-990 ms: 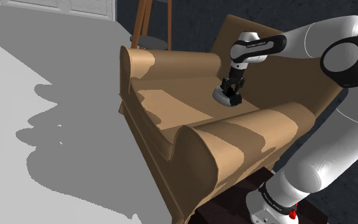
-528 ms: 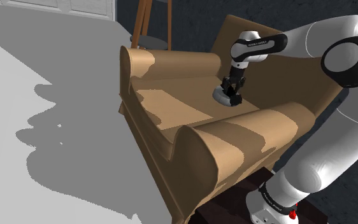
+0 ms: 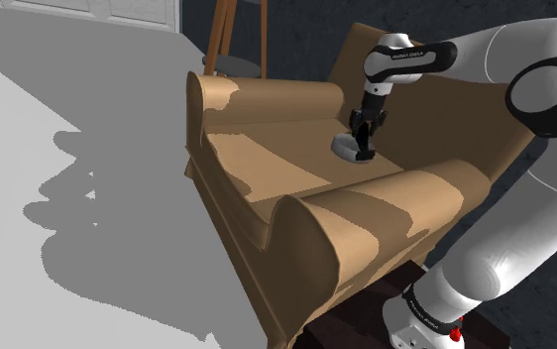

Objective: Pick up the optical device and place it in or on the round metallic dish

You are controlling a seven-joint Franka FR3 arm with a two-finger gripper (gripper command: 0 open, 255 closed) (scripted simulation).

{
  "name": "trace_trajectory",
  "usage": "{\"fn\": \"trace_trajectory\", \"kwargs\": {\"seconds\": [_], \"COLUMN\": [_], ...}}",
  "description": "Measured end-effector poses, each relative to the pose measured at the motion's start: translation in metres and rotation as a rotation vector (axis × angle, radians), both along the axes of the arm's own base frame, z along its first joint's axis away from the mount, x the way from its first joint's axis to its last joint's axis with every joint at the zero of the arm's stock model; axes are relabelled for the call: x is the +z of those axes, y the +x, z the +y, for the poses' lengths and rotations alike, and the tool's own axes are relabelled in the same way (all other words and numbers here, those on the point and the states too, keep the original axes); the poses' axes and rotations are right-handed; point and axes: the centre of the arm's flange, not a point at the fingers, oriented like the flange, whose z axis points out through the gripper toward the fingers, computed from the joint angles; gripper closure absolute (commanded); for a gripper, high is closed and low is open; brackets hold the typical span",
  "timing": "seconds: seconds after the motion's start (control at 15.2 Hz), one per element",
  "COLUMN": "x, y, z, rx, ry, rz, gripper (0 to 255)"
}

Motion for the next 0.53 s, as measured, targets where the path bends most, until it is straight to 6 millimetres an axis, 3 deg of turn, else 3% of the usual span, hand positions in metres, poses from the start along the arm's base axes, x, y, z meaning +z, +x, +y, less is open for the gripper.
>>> {"fn": "trace_trajectory", "kwargs": {"seconds": [0.53], "x": [0.042], "y": [-0.001], "z": [0.000], "rx": [0.000], "ry": [0.000], "rz": [0.000], "gripper": [255]}}
